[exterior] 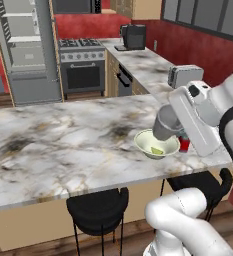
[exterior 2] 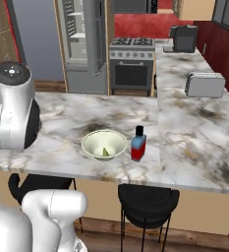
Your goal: There is a bowl on the dining counter. Grab a lemon wedge from the fridge and place it in the bowl. Then get the liquor bottle and glass cup from the cabinet and place them next to the bowl.
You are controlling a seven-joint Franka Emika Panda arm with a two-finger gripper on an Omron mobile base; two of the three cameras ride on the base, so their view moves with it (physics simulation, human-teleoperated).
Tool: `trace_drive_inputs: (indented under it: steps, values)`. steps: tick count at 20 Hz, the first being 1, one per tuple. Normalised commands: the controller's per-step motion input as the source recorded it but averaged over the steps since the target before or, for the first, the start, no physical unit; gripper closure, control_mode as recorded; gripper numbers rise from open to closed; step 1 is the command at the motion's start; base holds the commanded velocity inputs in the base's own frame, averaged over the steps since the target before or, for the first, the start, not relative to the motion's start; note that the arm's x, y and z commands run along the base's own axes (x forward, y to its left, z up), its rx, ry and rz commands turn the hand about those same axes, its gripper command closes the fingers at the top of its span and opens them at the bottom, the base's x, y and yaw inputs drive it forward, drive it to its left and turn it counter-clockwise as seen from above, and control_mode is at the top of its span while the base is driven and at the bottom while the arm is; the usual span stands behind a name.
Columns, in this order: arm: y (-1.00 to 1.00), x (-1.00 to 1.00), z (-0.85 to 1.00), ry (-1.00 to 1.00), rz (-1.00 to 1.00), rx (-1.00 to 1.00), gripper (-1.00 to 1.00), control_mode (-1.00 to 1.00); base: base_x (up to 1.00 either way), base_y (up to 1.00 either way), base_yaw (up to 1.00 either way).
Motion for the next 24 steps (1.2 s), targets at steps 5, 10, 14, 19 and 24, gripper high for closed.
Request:
trace_drive_inputs:
  steps: [5,10,14,19,24]
  values:
    - [0.11,0.60,-0.52,0.27,0.00,0.02,1.00,-1.00,0.00,0.00,0.00]
    - [0.25,0.50,-0.59,0.00,0.02,0.00,1.00,-1.00,0.00,0.00,0.00]
    - [0.06,0.47,-0.39,-0.01,0.00,0.00,1.00,-1.00,0.00,0.00,0.00]
    - [0.00,0.43,-0.39,0.00,0.03,0.00,1.00,-1.00,0.00,0.00,0.00]
    - [0.00,0.49,-0.38,0.04,0.10,0.06,1.00,-1.00,0.00,0.00,0.00]
